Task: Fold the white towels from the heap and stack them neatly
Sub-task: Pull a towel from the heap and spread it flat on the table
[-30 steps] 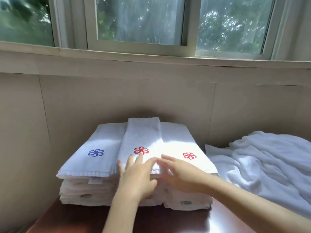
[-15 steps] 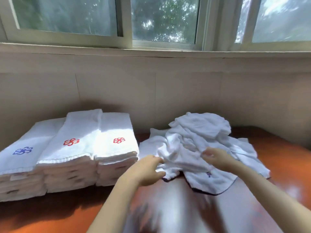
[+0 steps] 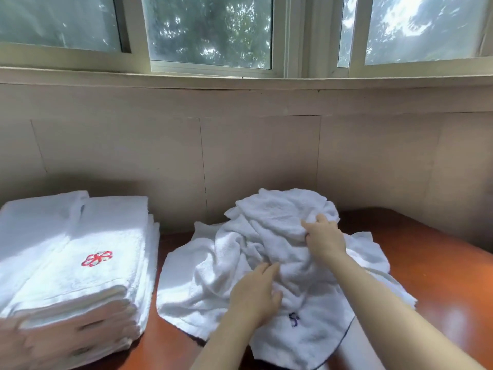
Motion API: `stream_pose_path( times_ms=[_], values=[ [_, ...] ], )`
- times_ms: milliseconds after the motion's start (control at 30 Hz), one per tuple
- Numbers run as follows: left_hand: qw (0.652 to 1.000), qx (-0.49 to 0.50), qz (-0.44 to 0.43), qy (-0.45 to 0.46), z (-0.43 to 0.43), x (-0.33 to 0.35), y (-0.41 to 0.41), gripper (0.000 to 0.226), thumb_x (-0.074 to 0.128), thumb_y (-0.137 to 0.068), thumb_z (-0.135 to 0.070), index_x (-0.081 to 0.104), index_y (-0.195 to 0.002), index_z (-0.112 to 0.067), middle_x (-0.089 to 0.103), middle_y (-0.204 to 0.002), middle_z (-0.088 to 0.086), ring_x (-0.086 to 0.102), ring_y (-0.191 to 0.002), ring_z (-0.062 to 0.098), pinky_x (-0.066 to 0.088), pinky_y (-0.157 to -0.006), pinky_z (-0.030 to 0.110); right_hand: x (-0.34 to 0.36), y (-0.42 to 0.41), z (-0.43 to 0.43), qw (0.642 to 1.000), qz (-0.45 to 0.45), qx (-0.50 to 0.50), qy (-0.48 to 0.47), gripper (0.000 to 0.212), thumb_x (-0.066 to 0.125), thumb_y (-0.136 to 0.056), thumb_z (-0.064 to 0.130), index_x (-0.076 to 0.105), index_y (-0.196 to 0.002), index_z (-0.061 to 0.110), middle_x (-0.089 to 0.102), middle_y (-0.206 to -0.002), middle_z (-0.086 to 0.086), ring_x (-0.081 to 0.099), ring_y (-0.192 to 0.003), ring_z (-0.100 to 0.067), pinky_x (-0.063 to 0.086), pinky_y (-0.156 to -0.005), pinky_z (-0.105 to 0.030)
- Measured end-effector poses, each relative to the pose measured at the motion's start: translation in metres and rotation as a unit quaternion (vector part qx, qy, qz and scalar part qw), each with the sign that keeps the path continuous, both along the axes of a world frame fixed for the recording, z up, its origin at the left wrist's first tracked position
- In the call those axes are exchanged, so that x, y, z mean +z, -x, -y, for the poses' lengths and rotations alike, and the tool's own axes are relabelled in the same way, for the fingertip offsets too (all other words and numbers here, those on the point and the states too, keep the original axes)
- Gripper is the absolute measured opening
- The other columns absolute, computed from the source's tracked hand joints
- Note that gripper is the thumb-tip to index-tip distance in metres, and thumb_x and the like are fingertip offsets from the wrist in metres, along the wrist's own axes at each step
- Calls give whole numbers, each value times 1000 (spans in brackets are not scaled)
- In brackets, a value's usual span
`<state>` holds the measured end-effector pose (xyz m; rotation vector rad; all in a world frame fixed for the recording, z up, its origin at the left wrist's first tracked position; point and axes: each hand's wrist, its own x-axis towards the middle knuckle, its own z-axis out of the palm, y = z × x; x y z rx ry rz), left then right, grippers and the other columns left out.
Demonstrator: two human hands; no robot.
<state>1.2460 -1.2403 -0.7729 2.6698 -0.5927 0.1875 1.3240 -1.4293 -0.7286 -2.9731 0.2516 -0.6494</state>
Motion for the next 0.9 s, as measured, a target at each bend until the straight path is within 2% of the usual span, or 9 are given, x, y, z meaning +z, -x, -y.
stream_pose_path(
  times_ms=[100,233,300,367,433,533,633,733,900],
  values=[
    [994,1,-52,96,-8,-4,0,66,50,-91,-37,18,-149,-39,47,-139,-8,50,-121,13,41,-92,24,-10,3,-1,997,69,17,-6,24,48,-89,18,71,-93,12,55,-109,-1,47,-96,-25,33,-74,-29],
    [939,55,-180,289,-15,17,5,65,53,-93,-43,22,-148,-31,56,-121,-6,54,-102,8,38,-84,21,-7,44,-13,966,109,146,-184,20,61,-88,16,75,-86,3,66,-106,-1,54,-105,-25,40,-86,-29],
    [879,94,-233,405,-15,31,13,57,48,-93,-51,32,-143,-30,57,-127,2,58,-90,12,45,-74,22,-3,79,-32,943,87,233,-221,16,66,-88,17,77,-90,5,70,-107,-2,55,-108,-19,38,-89,-21],
    [777,89,-352,515,-14,47,27,54,45,-91,-62,47,-130,-25,63,-119,2,64,-89,21,50,-78,31,-2,117,-54,919,15,303,-250,15,66,-88,15,77,-95,7,71,-108,-3,56,-113,-13,38,-93,-16],
    [711,87,-408,565,-13,56,44,50,53,-92,-50,54,-125,-12,68,-109,13,67,-93,30,52,-87,40,0,153,-68,874,-68,367,-311,14,65,-87,11,76,-87,1,72,-92,-10,62,-96,-13,43,-86,-30],
    [742,164,-347,550,-25,61,73,26,58,-89,-4,58,-112,8,61,-91,16,59,-86,31,51,-80,40,16,200,-69,824,-151,395,-378,24,68,-84,13,66,-62,4,49,-54,8,41,-59,-2,32,-58,-25],
    [760,183,-359,510,-50,62,116,16,63,-66,3,59,-82,3,58,-70,12,58,-69,26,46,-61,29,30,235,-67,819,-226,378,-367,33,70,-84,22,59,-57,5,39,-48,14,33,-48,0,25,-49,-15],
    [823,203,-360,389,-95,53,155,29,58,-46,-9,61,-74,-2,56,-67,9,52,-61,20,39,-57,24,31,249,-71,867,-197,313,-334,17,66,-87,22,67,-70,21,58,-64,13,48,-59,1,36,-55,-14],
    [825,246,-444,248,-178,36,195,34,71,-67,-12,68,-101,-9,69,-98,8,65,-90,24,52,-79,29,-3,256,-77,920,-141,184,-315,26,57,-90,16,63,-115,13,65,-113,-3,59,-100,-15,42,-84,-21]
  ],
)
